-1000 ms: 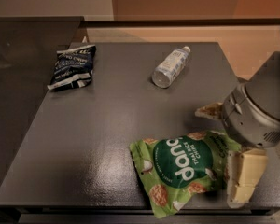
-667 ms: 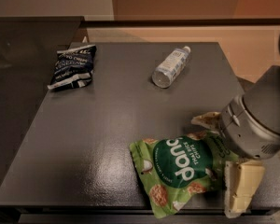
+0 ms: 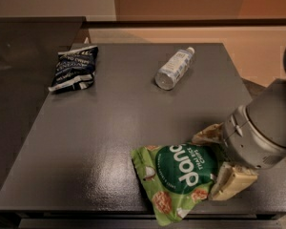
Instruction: Move green rice chip bag near blue chip bag
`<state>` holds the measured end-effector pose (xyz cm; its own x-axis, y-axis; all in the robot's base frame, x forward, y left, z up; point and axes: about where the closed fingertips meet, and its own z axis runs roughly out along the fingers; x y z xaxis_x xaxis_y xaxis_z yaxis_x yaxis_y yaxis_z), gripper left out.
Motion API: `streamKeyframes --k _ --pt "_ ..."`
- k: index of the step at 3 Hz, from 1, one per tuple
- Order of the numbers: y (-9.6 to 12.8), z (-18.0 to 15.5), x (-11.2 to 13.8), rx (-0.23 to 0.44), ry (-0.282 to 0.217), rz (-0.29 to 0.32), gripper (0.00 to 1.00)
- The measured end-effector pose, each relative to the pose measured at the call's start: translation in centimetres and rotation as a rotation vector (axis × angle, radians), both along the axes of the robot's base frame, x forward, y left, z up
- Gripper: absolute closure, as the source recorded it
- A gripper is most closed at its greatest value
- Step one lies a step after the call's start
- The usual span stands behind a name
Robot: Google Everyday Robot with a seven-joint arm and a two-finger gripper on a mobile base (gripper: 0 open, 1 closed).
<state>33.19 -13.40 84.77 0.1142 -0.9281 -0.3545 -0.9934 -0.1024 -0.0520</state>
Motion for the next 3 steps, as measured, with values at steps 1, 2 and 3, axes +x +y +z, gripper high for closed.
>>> streamKeyframes --k 1,2,3 --pt "0.2 0.5 0.3 0.014 -0.016 -0.011 0.64" --pt "1.8 2.8 0.8 0.026 -0.043 -0.020 0.88" --pt "4.3 5.2 1.9 0.040 -0.080 -0.019 1.00"
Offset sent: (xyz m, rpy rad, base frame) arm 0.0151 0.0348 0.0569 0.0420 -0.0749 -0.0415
